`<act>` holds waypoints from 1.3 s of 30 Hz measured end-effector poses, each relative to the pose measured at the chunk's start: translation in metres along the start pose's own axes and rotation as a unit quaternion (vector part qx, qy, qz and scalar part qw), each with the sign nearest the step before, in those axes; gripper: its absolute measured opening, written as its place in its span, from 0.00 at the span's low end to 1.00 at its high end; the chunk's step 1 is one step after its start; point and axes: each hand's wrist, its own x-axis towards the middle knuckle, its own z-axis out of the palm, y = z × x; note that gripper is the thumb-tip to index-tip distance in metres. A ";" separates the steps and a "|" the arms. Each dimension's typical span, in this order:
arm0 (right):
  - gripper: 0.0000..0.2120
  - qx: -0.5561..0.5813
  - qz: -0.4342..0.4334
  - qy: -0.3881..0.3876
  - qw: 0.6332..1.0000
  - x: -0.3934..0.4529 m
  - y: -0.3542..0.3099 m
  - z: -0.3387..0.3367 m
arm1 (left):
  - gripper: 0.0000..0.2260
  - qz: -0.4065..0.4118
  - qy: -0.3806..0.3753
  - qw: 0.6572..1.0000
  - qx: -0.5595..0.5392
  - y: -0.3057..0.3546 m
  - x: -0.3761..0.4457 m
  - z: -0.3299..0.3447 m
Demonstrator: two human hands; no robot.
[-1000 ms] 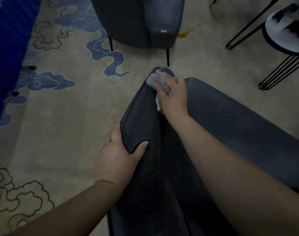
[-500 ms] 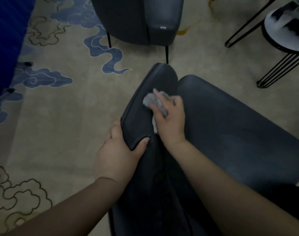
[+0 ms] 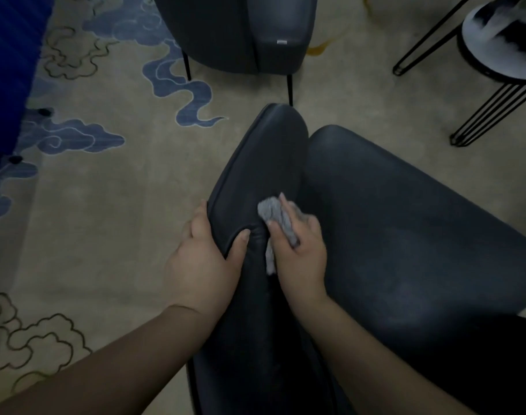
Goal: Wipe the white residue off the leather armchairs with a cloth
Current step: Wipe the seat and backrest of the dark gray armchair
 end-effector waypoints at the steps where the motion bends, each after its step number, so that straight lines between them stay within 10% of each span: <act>1: 0.20 0.019 0.002 0.000 1.000 -0.009 0.002 -0.001 | 0.37 0.002 0.000 1.000 0.000 0.000 0.000 0.000; 12: 0.19 0.026 0.064 0.068 0.995 0.126 -0.018 0.007 | 0.34 0.000 -0.001 1.000 -0.002 0.000 0.000 -0.001; 20: 0.18 0.020 0.027 -0.070 0.997 -0.030 -0.005 -0.015 | 0.32 0.008 0.005 1.000 0.003 0.001 0.000 -0.001; 31: 0.19 0.002 0.056 0.010 0.998 -0.004 -0.006 -0.008 | 0.28 0.006 0.011 1.000 0.008 0.001 0.002 -0.001; 39: 0.20 -0.040 0.064 -0.139 0.988 -0.112 -0.017 -0.059 | 0.32 0.016 -0.035 0.999 -0.038 0.000 0.001 -0.009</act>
